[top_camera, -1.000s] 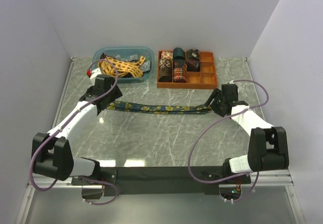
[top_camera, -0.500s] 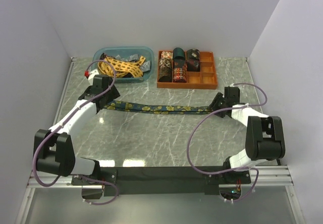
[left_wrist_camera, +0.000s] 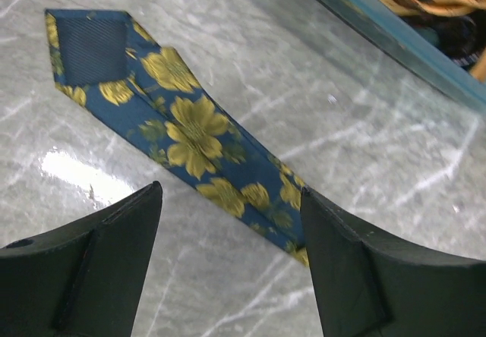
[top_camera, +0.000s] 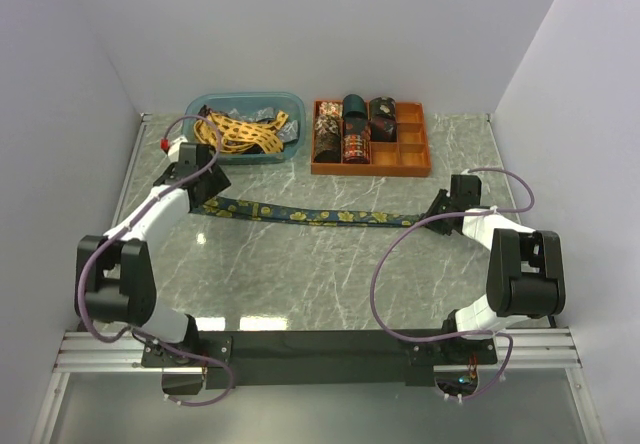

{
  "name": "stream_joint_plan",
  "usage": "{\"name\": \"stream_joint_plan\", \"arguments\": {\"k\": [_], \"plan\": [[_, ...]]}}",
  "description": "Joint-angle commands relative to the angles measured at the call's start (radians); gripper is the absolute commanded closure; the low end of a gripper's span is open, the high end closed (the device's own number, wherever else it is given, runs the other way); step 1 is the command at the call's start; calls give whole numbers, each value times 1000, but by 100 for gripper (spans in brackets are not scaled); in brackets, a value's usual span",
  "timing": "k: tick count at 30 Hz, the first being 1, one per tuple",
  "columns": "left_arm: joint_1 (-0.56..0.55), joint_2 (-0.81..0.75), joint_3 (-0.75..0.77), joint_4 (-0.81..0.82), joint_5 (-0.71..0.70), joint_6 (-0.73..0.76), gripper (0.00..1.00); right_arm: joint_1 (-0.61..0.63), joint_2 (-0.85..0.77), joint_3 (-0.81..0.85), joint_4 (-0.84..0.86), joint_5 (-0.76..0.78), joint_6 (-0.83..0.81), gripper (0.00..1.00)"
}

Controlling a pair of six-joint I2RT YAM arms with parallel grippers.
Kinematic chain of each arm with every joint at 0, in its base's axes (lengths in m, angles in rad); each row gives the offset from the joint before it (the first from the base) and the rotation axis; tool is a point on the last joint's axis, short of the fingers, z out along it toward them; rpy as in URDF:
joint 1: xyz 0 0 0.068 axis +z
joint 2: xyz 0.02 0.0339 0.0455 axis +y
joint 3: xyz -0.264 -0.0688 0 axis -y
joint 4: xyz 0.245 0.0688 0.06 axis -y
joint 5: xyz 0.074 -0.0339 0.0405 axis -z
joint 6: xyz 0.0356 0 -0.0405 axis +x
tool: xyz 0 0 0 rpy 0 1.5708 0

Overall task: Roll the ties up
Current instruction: Flatten the tie

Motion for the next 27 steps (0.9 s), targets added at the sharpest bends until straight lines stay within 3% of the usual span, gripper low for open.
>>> {"name": "stream_joint_plan", "arguments": {"k": [1, 8, 19, 27], "plan": [[48, 45, 55, 11, 27, -25, 22, -10, -26, 2, -29, 37, -34, 69], [117, 190, 162, -28, 18, -54, 23, -10, -28, 2, -29, 22, -51, 69], [154, 412, 347, -78, -41, -47, 41, -10, -23, 19, -38, 20, -66, 69], [154, 454, 331, -97, -32, -57, 52, -10, -26, 19, -38, 25, -69, 69]]}}
